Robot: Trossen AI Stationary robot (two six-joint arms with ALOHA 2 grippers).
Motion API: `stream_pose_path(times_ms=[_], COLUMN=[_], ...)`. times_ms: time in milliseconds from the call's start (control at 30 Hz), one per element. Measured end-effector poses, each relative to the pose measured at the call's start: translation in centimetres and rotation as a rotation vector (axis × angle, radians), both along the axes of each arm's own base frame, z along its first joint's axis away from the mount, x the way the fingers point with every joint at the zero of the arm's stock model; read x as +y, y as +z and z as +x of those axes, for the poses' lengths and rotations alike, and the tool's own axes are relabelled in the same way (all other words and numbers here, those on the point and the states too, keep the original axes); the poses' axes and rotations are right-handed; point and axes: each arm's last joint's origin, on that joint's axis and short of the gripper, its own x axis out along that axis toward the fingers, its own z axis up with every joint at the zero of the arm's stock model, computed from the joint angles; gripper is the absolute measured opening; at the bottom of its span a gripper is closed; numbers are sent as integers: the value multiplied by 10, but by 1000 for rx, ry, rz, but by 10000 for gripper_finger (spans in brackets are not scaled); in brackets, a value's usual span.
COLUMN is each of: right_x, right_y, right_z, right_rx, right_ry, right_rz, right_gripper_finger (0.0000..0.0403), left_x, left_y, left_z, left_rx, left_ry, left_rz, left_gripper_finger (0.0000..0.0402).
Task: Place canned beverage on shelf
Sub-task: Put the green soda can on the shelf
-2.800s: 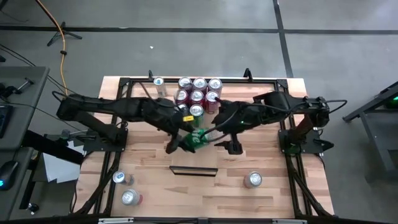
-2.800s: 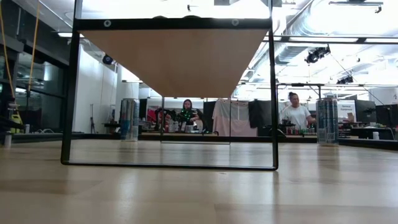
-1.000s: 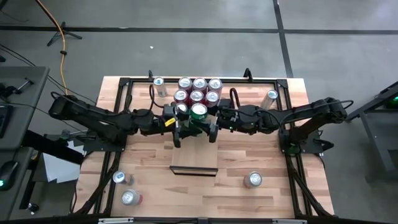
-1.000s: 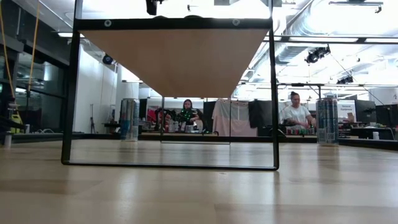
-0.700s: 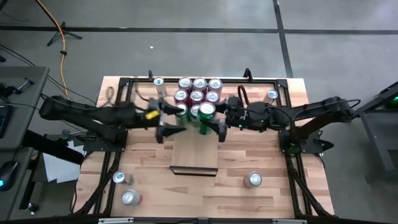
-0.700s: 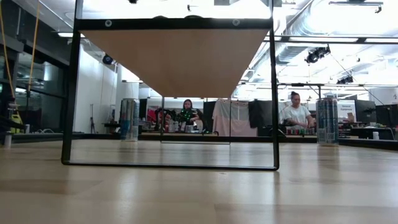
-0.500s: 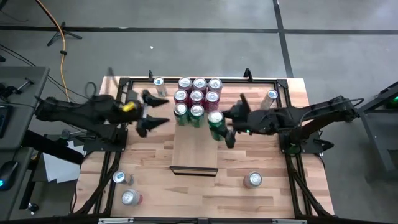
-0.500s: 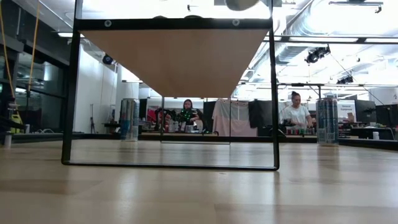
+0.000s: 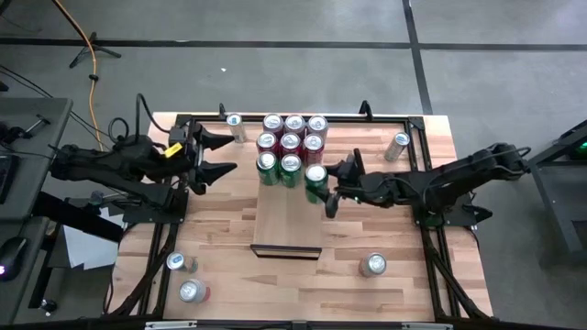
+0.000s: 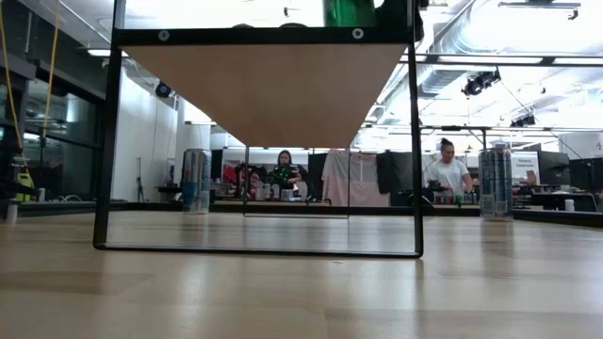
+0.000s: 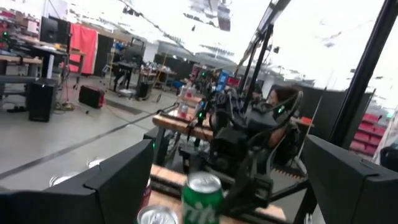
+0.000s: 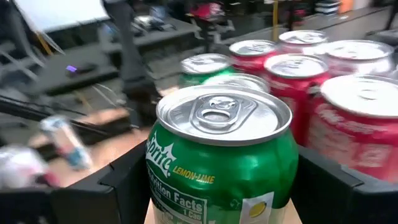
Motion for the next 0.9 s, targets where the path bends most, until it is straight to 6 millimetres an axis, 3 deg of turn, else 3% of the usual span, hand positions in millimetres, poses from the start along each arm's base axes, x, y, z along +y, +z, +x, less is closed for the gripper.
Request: stream_pose_path(times_ms=[333,467,633,900], right_x=[-29,-32,-35,-36], right_y=[0,-5,-27,-36], right_z=[4,7,5,3], right_rx=[26,0,-57,-74], right_ry=[-61,-70,-76,-82], right_rz=[-65,-74,-64,-69], right_gripper_finger=[287,287,287,287], left_x=[-1,-1,-1,0], left_y=[-6,-6,-6,-6], left_z=[4,4,4,4], left_rx=[53,53,51,48], left_ry=[-4,-4,-2,29], left_rz=[-17,-17,-18,-23], left_gripper_finger=[343,343,343,343])
